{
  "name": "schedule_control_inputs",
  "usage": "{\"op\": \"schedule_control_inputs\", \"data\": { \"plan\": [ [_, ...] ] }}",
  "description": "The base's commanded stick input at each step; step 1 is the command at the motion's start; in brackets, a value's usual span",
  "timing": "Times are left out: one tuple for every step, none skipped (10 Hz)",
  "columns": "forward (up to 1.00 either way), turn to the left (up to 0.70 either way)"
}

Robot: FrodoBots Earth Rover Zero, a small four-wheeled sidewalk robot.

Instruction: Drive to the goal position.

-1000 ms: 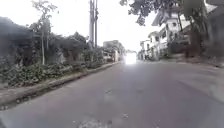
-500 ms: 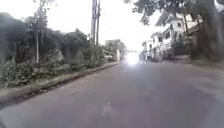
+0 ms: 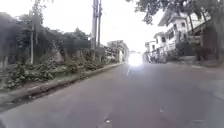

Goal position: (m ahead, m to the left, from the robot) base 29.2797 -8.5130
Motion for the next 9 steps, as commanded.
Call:
{"op": "schedule_control_inputs", "data": {
  "plan": [
    [1.00, 0.03],
    [1.00, 0.03],
    [1.00, 0.03],
    [1.00, 0.03],
    [1.00, 0.03],
    [1.00, 0.03],
    [1.00, 0.03],
    [1.00, -0.07],
    [1.00, -0.37]
  ]
}}
